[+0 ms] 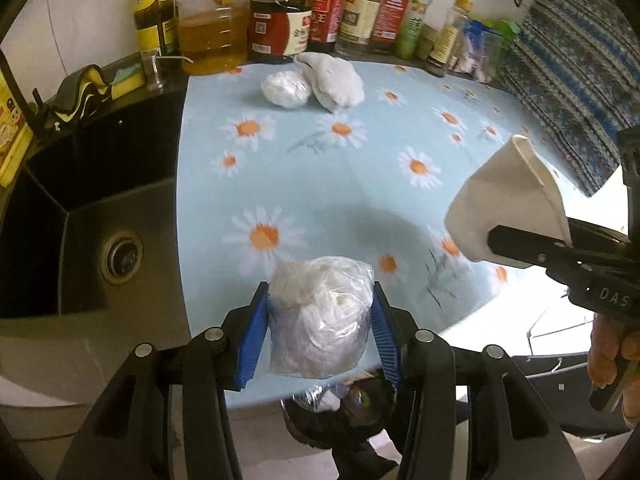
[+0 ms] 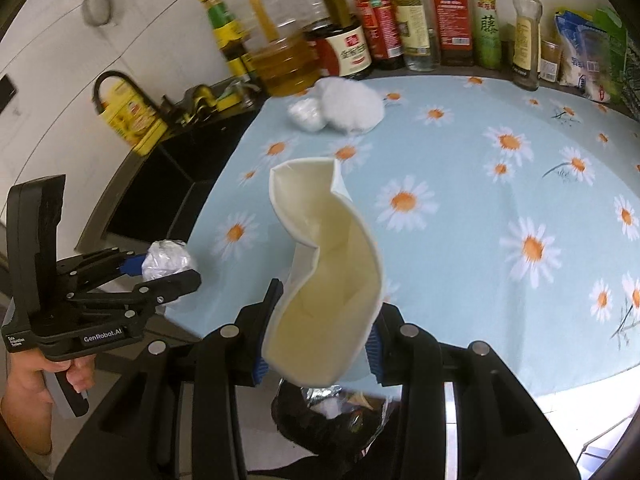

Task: Collect trash
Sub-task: 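Lower tissue bag and paper cup into the black bin and open both tools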

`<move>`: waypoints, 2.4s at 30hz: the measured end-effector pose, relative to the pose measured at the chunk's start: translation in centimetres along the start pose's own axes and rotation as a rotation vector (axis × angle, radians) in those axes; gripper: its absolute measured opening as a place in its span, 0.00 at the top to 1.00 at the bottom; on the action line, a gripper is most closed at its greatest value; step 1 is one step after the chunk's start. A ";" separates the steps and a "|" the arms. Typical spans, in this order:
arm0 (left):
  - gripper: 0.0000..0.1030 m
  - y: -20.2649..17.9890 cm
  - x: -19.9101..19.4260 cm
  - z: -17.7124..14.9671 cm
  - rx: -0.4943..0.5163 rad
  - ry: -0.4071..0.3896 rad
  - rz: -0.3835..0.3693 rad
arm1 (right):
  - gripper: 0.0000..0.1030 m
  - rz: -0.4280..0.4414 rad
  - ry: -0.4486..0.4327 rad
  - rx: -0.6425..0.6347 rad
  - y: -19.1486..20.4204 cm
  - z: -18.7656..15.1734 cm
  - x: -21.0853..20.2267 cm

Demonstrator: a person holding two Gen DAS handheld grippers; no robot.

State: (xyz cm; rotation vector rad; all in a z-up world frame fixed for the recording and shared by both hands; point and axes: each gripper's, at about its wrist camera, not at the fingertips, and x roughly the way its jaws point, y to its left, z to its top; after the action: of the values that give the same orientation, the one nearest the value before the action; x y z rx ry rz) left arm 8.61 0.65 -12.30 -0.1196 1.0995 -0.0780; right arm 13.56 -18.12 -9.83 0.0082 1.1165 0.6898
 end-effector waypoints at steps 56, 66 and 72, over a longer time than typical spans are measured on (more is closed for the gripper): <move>0.55 0.5 19.6 -23.6 -0.320 0.480 -0.106 | 0.62 0.091 0.564 0.126 -2.5 -23.2 18.4; 0.53 1.6 22.5 -24.9 -0.332 0.535 -0.072 | 0.62 0.068 0.620 0.150 -4.2 -25.4 21.5; 0.30 2.2 22.9 -25.0 -0.364 0.569 -0.065 | 0.38 0.066 0.616 0.183 -4.8 -24.9 21.3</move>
State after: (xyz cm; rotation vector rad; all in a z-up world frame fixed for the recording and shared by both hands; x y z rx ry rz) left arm -3.31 -1.42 -44.03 -0.4814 1.6719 0.0347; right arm 0.84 -19.17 -40.43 -0.0129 1.7760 0.6632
